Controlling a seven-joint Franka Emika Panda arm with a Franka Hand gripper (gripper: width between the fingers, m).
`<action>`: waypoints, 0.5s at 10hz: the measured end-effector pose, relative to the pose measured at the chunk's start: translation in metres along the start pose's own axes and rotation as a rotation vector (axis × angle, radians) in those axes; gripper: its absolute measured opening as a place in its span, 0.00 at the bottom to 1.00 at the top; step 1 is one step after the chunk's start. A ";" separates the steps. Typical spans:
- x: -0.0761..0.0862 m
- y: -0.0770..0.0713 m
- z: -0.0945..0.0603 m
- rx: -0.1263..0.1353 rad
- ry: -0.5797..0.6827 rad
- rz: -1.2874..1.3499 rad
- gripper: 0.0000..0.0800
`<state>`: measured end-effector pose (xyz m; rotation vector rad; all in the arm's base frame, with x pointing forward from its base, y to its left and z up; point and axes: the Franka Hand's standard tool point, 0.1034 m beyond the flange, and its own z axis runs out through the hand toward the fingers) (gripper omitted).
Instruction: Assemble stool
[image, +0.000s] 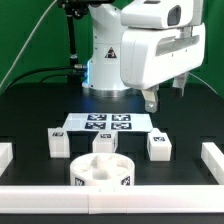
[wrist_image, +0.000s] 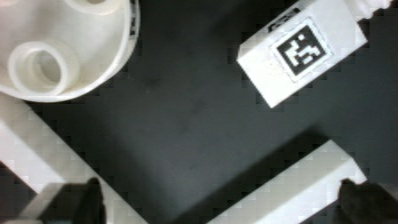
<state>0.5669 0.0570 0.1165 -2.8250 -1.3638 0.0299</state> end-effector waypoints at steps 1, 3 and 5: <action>0.000 0.000 0.000 0.000 0.000 0.000 0.81; 0.000 0.000 0.000 0.000 0.000 0.000 0.81; -0.003 0.002 0.001 -0.001 0.001 -0.012 0.81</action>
Offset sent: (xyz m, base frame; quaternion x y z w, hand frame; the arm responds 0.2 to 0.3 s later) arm 0.0000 0.0000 0.0000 0.0000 0.0000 0.0000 1.0000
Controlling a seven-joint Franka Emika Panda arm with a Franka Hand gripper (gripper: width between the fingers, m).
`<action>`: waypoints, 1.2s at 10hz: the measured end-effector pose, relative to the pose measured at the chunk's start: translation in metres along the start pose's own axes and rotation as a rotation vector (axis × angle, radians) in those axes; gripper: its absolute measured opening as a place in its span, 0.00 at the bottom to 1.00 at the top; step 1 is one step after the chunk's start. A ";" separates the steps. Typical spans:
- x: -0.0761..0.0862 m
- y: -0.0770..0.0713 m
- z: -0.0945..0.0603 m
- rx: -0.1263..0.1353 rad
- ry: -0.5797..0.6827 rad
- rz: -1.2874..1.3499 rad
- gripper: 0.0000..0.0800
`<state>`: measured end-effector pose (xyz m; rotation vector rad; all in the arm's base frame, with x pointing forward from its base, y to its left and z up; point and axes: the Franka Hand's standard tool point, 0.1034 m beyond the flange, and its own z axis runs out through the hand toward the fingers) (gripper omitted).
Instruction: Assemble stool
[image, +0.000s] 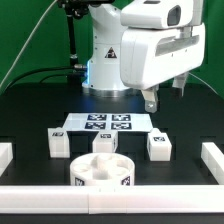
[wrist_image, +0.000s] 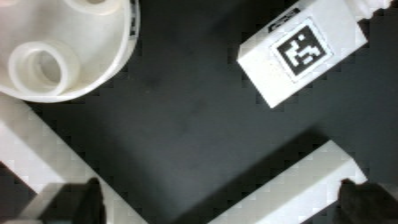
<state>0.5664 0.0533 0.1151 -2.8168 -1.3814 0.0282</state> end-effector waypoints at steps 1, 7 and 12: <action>-0.021 0.008 0.009 -0.002 -0.006 -0.022 0.81; -0.054 0.049 0.050 0.004 -0.014 0.011 0.81; -0.057 0.058 0.081 0.008 -0.009 0.015 0.81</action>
Offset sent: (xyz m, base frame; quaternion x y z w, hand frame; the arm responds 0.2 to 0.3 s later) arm 0.0216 -0.0362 -0.0145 -0.0005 0.0057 -0.0069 1.0000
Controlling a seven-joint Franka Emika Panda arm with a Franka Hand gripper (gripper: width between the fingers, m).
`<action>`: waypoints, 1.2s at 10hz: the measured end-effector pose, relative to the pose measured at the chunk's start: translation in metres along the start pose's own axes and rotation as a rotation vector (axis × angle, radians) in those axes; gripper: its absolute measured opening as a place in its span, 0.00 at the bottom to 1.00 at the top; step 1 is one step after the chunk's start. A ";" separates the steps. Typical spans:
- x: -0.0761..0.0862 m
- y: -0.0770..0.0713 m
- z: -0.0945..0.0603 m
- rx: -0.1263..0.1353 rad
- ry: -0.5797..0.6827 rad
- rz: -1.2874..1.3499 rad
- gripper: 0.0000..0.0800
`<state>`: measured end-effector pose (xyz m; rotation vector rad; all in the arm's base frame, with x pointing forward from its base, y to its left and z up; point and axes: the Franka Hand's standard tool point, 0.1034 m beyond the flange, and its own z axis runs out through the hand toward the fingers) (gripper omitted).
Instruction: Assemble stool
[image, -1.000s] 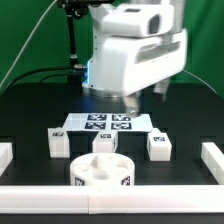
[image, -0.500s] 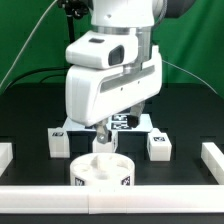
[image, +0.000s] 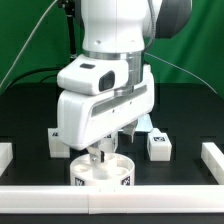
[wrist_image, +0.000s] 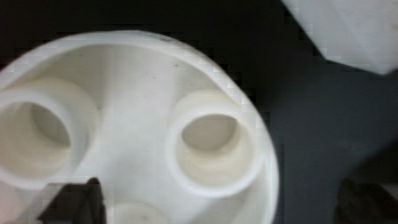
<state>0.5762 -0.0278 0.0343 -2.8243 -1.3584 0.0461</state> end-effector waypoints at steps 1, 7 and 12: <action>0.000 -0.002 0.002 0.003 -0.001 0.000 0.81; -0.001 -0.008 0.007 0.010 -0.006 -0.003 0.57; -0.001 -0.007 0.006 0.008 -0.004 -0.003 0.01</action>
Offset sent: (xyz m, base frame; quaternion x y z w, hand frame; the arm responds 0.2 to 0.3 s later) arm -0.0103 0.0041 -0.0062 -0.0060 0.0063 0.0107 0.9999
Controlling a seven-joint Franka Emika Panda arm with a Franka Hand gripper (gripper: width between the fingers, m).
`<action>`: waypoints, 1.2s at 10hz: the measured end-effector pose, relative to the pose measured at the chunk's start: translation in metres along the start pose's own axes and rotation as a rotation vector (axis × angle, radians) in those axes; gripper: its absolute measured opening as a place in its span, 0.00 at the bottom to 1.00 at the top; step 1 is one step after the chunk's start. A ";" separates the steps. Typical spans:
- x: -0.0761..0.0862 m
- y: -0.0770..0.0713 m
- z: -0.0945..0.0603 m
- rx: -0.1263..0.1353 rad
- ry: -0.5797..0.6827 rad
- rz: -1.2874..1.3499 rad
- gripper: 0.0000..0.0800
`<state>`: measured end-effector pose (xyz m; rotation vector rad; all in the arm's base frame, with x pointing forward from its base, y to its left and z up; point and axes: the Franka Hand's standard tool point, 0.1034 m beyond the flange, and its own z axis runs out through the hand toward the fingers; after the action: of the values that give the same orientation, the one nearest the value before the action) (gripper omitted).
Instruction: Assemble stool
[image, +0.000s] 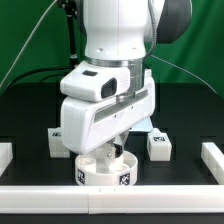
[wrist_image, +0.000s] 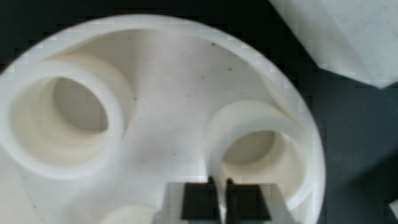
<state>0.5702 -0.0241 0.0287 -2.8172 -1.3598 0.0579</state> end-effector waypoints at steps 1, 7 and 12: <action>0.000 0.000 0.000 0.000 0.000 0.000 0.01; 0.000 0.000 0.000 0.000 0.000 0.000 0.17; -0.002 -0.007 0.004 0.007 -0.004 -0.005 0.76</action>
Offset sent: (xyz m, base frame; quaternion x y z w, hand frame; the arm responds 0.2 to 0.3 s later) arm 0.0000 0.0000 0.0000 0.0000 0.0000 0.0000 1.0000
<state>0.5633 -0.0211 0.0248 -2.8095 -1.3639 0.0682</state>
